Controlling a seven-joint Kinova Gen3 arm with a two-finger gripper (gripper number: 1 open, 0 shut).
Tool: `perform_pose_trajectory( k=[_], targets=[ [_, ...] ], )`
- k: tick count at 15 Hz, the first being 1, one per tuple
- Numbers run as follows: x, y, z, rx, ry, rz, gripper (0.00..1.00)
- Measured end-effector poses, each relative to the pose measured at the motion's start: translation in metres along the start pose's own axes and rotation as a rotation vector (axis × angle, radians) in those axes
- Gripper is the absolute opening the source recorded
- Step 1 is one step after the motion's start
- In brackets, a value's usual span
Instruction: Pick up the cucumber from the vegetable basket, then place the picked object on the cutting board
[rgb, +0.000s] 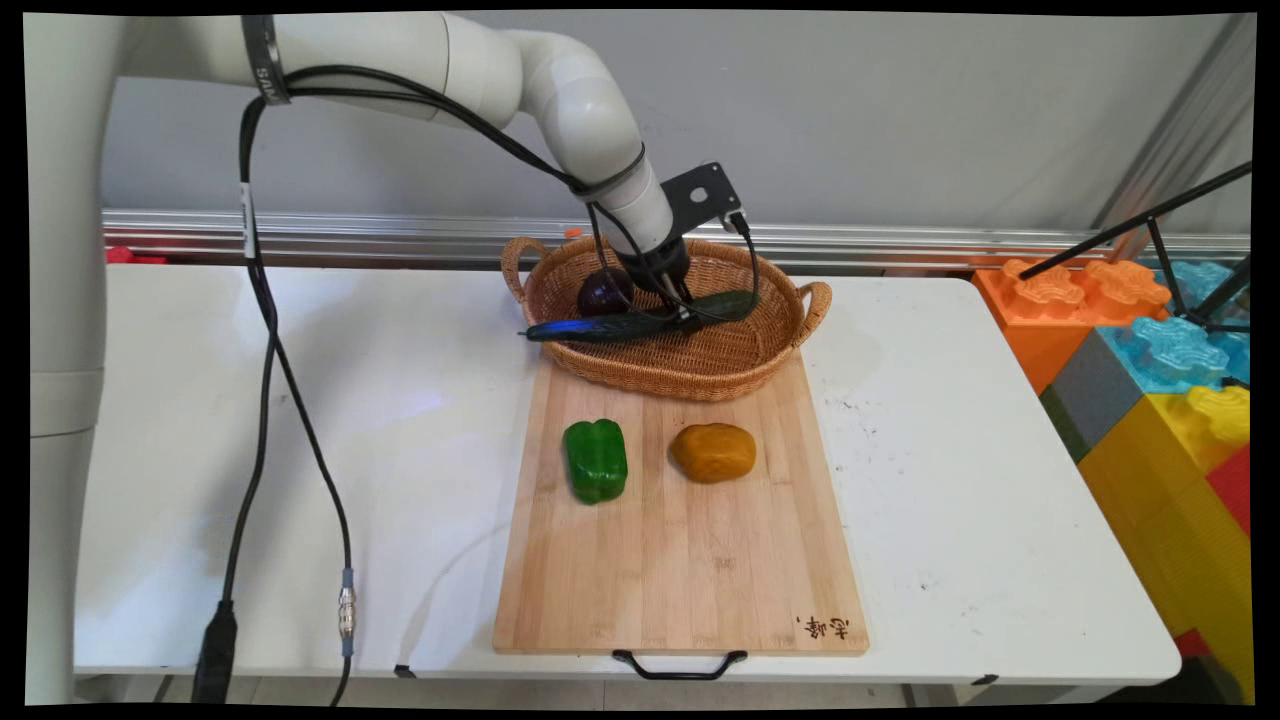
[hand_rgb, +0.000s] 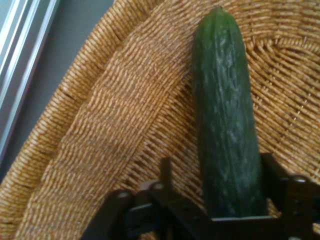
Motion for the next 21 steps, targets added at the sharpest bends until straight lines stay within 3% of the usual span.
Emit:
perform_pose_trajectory(
  k=[6, 12, 18, 21],
  targets=[
    [0.000, 0.007, -0.006, -0.027, 0.012, -0.029, 0.00],
    [0.005, 0.015, -0.036, -0.029, 0.044, -0.019, 0.00],
    [0.026, 0.024, -0.122, 0.014, 0.087, 0.047, 0.00],
    [0.037, 0.037, -0.164, -0.009, 0.116, 0.097, 0.00]
  ],
)
